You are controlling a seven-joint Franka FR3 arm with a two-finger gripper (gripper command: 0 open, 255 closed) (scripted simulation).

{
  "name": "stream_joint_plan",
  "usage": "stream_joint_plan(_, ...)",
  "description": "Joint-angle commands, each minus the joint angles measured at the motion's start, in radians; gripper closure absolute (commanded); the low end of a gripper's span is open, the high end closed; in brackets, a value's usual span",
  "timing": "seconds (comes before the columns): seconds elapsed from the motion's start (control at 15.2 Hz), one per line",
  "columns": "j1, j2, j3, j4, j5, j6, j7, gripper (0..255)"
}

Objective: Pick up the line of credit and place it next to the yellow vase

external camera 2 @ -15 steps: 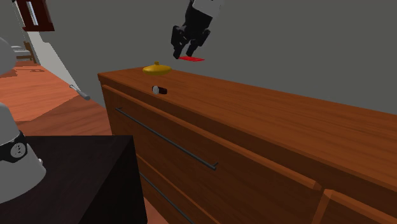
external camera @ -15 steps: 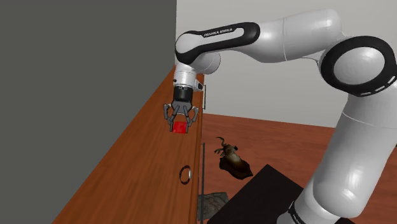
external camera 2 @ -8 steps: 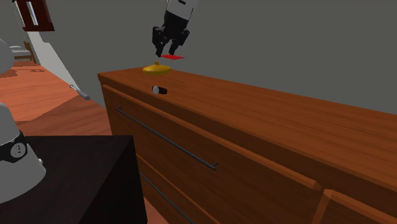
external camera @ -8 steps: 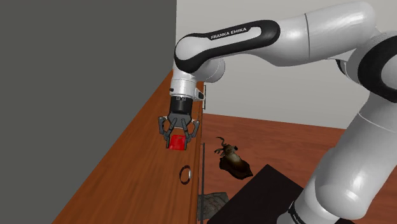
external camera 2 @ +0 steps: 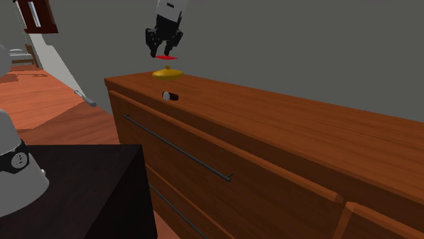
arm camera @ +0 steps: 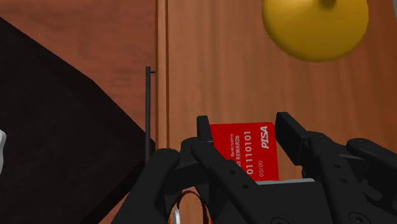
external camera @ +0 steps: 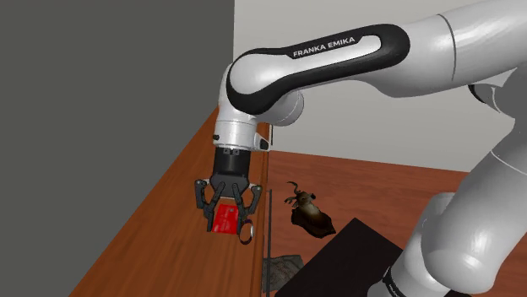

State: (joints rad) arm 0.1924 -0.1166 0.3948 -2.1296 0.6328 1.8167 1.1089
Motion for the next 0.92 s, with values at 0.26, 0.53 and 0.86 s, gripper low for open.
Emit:
stream_joint_plan(0.26, 0.074, -0.059, 0.084, -0.065, 0.073, 0.081, 0.097, 255)
stream_joint_plan(0.53, 0.122, -0.068, 0.145, -0.075, 0.109, 0.14, 0.171, 255)
stream_joint_plan(0.86, 0.179, -0.05, 0.229, -0.062, 0.135, 0.222, 0.273, 255)
